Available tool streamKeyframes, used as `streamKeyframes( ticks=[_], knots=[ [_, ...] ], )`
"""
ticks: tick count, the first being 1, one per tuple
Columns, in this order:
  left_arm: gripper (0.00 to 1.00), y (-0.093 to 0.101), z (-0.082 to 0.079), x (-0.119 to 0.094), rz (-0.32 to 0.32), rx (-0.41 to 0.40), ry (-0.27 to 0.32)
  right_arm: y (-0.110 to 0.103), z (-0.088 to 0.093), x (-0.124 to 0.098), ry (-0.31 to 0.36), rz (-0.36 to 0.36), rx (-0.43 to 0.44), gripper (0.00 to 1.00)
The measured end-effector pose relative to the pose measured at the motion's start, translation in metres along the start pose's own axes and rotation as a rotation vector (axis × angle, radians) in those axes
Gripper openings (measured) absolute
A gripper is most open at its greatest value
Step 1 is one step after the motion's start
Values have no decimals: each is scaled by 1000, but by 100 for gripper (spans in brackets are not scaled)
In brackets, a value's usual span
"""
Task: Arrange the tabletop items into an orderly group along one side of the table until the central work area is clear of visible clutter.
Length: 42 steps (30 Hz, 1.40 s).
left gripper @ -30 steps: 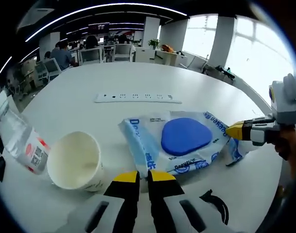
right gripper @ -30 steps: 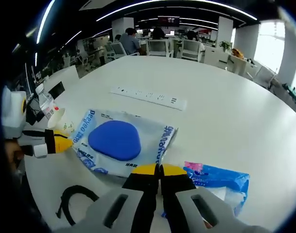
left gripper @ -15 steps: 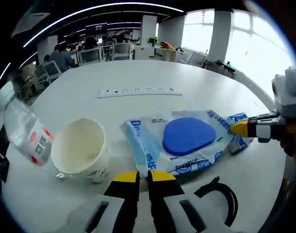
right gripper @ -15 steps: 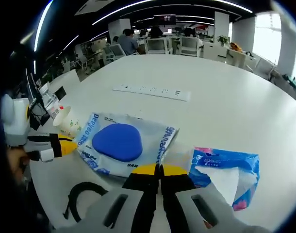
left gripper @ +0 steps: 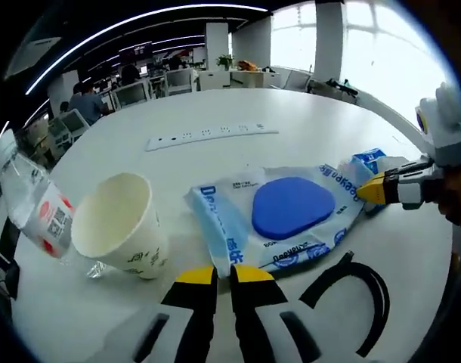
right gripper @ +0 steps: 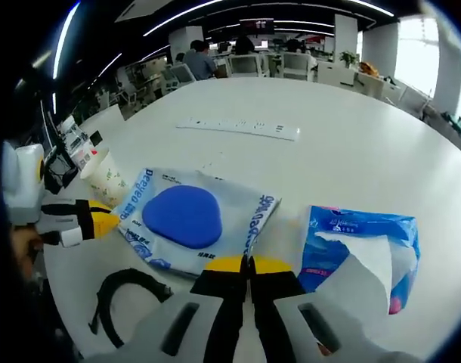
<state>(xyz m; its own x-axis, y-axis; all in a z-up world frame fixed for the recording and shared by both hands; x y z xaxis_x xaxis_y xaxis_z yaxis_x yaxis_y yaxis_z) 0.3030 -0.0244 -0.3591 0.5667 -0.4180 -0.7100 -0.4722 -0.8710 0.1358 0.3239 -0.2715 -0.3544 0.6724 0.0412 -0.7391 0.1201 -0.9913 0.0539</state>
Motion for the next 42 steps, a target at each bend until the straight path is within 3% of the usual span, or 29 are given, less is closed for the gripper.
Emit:
streamKeyframes(
  ticks=[8, 15, 17, 19, 21, 23, 26, 33, 41, 42],
  knots=[
    [7, 0, 9, 7, -1, -48, 14, -2, 11, 1, -5, -11, 46, 2],
    [8, -3, 8, 6, -13, -14, 14, -1, 8, 1, -10, -2, 25, 4],
    [9, -2, 7, 7, -20, 21, 15, -1, 9, 1, -14, -3, 29, 6],
    [13, -5, 4, 5, -75, 68, 25, 0, 9, 0, -15, -14, 35, 8],
    [14, 2, -1, 1, -104, 182, 30, 0, 9, -3, -16, -29, 41, 14],
    [14, 5, -11, -1, -82, 238, 71, 1, 5, -7, 5, -29, 53, 15],
    [14, 17, -13, -7, -35, 202, 90, 0, 1, -14, 48, -36, 53, 16],
    [24, 33, -9, -11, 20, 200, 78, 7, -9, -24, 89, -62, 80, 18],
    [25, 35, -10, -20, 104, 158, 136, 6, -6, -40, 164, -118, -2, 18],
    [24, 36, -10, -25, 159, 120, 140, 6, -5, -42, 163, -117, -16, 17]
  ],
)
Point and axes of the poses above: the point that each gripper's makers call its tool centre point, and the gripper's own axes: x roughly forward along the fingers, y roughly to its right, z roughly out of its underside, the point moved 10 cm from there along -x, roughly backward along the fingers, and after that the axes turned 14 degrees about z, right-handed, at the moved point
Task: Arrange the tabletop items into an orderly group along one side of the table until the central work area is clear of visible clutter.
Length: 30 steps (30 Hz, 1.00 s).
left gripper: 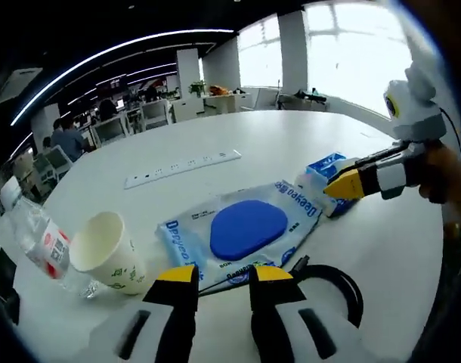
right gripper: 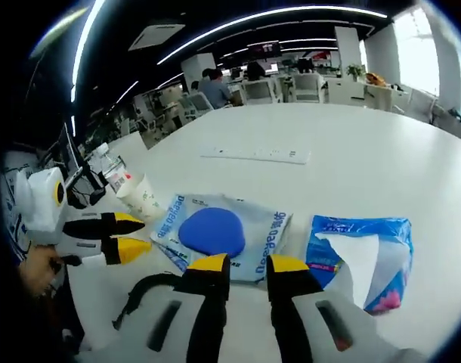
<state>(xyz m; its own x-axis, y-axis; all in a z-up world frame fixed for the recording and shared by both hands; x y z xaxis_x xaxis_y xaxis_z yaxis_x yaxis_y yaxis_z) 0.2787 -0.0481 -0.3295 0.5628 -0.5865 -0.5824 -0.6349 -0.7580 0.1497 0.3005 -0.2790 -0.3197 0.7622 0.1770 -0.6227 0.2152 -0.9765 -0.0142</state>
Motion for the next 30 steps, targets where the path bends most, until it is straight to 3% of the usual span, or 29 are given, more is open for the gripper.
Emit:
streamKeyframes(
  ticks=[2, 6, 11, 14, 17, 21, 24, 26, 30],
  knots=[
    [24, -2, 0, -9, 58, -26, 2, -2, 9, -7, 0, -39, -100, 12],
    [24, -13, 2, -18, 75, -10, 33, 0, 19, -14, 16, -9, -158, 2],
    [24, -28, 15, -25, 94, 14, 50, 4, 23, -16, 90, -32, -138, 2],
    [24, -33, 27, -36, 167, 11, 41, 6, 29, -21, 119, -49, -115, 5],
    [24, -42, 35, -47, 200, -33, 89, 7, 32, -24, 166, -94, -50, 13],
    [23, -52, 42, -60, 212, -45, 152, 8, 38, -27, 189, -93, -54, 17],
    [22, -53, 44, -63, 222, -5, 174, 4, 44, -31, 202, -99, -72, 22],
    [22, -52, 46, -68, 203, 140, 209, 1, 46, -36, 235, -97, -104, 27],
    [22, -50, 50, -78, 196, 236, 237, -3, 53, -47, 265, -104, -127, 30]
  ],
)
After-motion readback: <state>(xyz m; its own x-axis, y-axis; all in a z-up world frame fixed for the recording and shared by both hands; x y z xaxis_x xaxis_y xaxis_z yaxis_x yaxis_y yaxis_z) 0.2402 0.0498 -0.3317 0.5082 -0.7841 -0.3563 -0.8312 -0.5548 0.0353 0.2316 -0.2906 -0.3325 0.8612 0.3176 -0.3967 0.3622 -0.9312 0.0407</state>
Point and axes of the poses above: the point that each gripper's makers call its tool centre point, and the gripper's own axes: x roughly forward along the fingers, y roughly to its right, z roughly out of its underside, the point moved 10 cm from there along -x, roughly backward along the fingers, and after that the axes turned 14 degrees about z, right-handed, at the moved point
